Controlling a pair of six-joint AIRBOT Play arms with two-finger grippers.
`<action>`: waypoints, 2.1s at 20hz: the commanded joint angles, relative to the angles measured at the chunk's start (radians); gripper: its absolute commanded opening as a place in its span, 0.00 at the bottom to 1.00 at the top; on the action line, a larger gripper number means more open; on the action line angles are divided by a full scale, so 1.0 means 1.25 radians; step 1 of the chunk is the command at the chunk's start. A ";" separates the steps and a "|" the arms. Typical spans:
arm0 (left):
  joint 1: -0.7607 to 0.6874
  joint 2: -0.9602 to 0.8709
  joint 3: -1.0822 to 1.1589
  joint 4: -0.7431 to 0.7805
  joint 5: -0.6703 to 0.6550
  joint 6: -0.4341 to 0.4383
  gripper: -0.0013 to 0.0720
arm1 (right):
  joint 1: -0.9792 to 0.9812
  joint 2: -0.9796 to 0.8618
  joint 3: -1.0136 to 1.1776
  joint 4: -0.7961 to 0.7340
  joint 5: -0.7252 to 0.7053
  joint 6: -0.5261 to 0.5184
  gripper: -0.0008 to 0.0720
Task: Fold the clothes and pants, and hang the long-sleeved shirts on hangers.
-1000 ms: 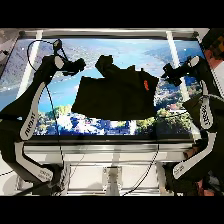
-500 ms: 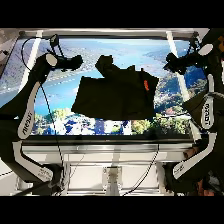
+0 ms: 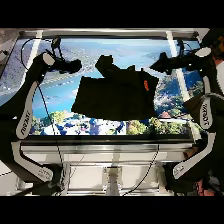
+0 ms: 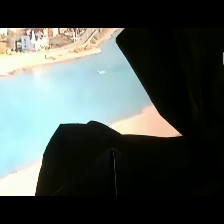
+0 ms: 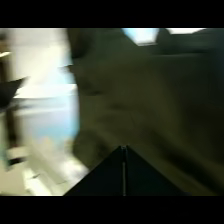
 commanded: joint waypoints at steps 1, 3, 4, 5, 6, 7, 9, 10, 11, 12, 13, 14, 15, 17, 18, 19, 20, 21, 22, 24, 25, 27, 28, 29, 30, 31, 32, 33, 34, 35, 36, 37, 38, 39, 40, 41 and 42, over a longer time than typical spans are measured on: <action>0.020 0.029 0.000 -0.033 0.035 0.005 0.03 | 0.092 -0.007 -0.012 0.103 -0.141 -0.035 0.22; 0.031 0.049 0.000 -0.032 0.030 0.006 0.03 | 0.157 -0.017 -0.012 0.077 -0.230 -0.036 0.25; 0.033 0.055 0.000 -0.033 0.017 0.005 0.03 | 0.182 -0.020 -0.012 0.048 -0.267 -0.035 0.25; 0.033 0.056 0.000 -0.032 -0.005 0.006 0.03 | 0.196 -0.020 -0.012 0.011 -0.293 -0.033 0.24; 0.033 0.052 0.000 -0.028 -0.036 0.006 0.03 | 0.200 -0.020 -0.012 -0.023 -0.309 -0.016 0.24; 0.033 0.045 0.000 -0.015 -0.060 0.005 0.03 | 0.197 -0.020 -0.012 -0.046 -0.309 0.002 0.15; 0.037 0.022 0.000 -0.020 -0.037 0.002 0.13 | 0.173 -0.020 -0.012 -0.061 -0.291 0.013 0.04; 0.039 0.010 0.000 -0.062 0.000 0.000 0.26 | 0.158 -0.020 -0.012 -0.055 -0.276 0.014 0.04; 0.039 -0.005 0.000 -0.133 0.039 0.001 0.38 | 0.144 -0.020 -0.012 -0.056 -0.263 0.014 0.05; 0.037 -0.020 0.000 -0.212 0.057 0.028 0.48 | 0.128 -0.020 -0.012 -0.056 -0.254 0.013 0.08; 0.029 -0.040 0.001 -0.314 0.052 0.091 0.58 | 0.112 -0.020 -0.012 -0.056 -0.251 0.013 0.19; 0.014 -0.059 0.001 -0.405 0.044 0.162 0.65 | 0.099 -0.020 -0.012 -0.056 -0.250 0.013 0.31; -0.006 -0.074 0.001 -0.461 0.052 0.215 0.66 | 0.087 -0.020 -0.012 -0.056 -0.248 0.013 0.33; -0.062 -0.092 0.002 -0.511 0.116 0.297 0.66 | 0.070 -0.020 -0.012 -0.056 -0.230 0.013 0.33; -0.096 -0.093 0.002 -0.503 0.181 0.302 0.66 | 0.065 -0.020 -0.012 -0.056 -0.218 0.013 0.33; -0.128 -0.093 0.003 -0.475 0.243 0.302 0.66 | 0.063 -0.020 -0.012 -0.057 -0.204 0.013 0.33; -0.162 -0.095 0.009 -0.401 0.288 0.301 0.65 | 0.063 -0.020 -0.012 -0.060 -0.195 0.013 0.33; -0.191 -0.100 0.022 -0.311 0.306 0.287 0.62 | 0.063 -0.020 -0.012 -0.062 -0.190 0.013 0.33; -0.213 -0.111 0.041 -0.220 0.304 0.239 0.49 | 0.063 -0.020 -0.012 -0.061 -0.188 0.013 0.33; -0.237 -0.143 0.085 -0.083 0.302 0.094 0.48 | 0.063 -0.020 -0.012 -0.061 -0.182 0.013 0.33; -0.238 -0.160 0.106 -0.058 0.294 0.074 0.49 | 0.063 -0.020 -0.012 -0.061 -0.171 0.013 0.33; -0.238 -0.194 0.144 -0.044 0.262 0.079 0.49 | 0.063 -0.020 -0.012 -0.061 -0.146 0.013 0.33; -0.238 -0.206 0.153 -0.023 0.261 0.080 0.49 | 0.063 -0.020 -0.012 -0.062 -0.136 0.013 0.33; -0.238 -0.213 0.154 0.002 0.270 0.079 0.49 | 0.063 -0.020 -0.012 -0.062 -0.127 0.013 0.33; -0.238 -0.218 0.154 0.023 0.289 0.079 0.49 | 0.063 -0.020 -0.012 -0.061 -0.122 0.013 0.33; -0.237 -0.220 0.154 0.028 0.313 0.076 0.49 | 0.063 -0.020 -0.012 -0.061 -0.115 0.013 0.33; -0.237 -0.220 0.154 0.028 0.331 0.076 0.49 | 0.063 -0.020 -0.012 -0.062 -0.111 0.012 0.33; -0.237 -0.221 0.154 0.028 0.339 0.076 0.49 | 0.063 -0.020 -0.012 -0.061 -0.109 0.012 0.33; -0.237 -0.222 0.154 0.028 0.341 0.076 0.49 | 0.063 -0.020 -0.012 -0.061 -0.109 0.012 0.33; -0.234 -0.226 0.154 0.028 0.341 0.076 0.49 | 0.063 -0.020 -0.012 -0.061 -0.108 0.012 0.33; -0.231 -0.230 0.154 0.028 0.340 0.076 0.49 | 0.063 -0.020 -0.012 -0.061 -0.106 0.013 0.33; -0.229 -0.234 0.154 0.028 0.336 0.073 0.48 | 0.063 -0.020 -0.012 -0.061 -0.100 0.013 0.33; -0.228 -0.236 0.154 0.028 0.326 0.064 0.48 | 0.063 -0.020 -0.012 -0.061 -0.094 0.012 0.33; -0.228 -0.239 0.154 0.028 0.313 0.064 0.48 | 0.063 -0.020 -0.012 -0.061 -0.089 0.012 0.33; -0.228 -0.241 0.154 0.028 0.298 0.064 0.42 | 0.063 -0.020 -0.012 -0.061 -0.089 0.012 0.33; -0.228 -0.244 0.154 0.028 0.287 0.064 0.25 | 0.063 -0.020 -0.012 -0.061 -0.090 0.012 0.33; -0.228 -0.245 0.154 0.028 0.285 0.065 0.21 | 0.063 -0.020 -0.012 -0.061 -0.090 0.012 0.33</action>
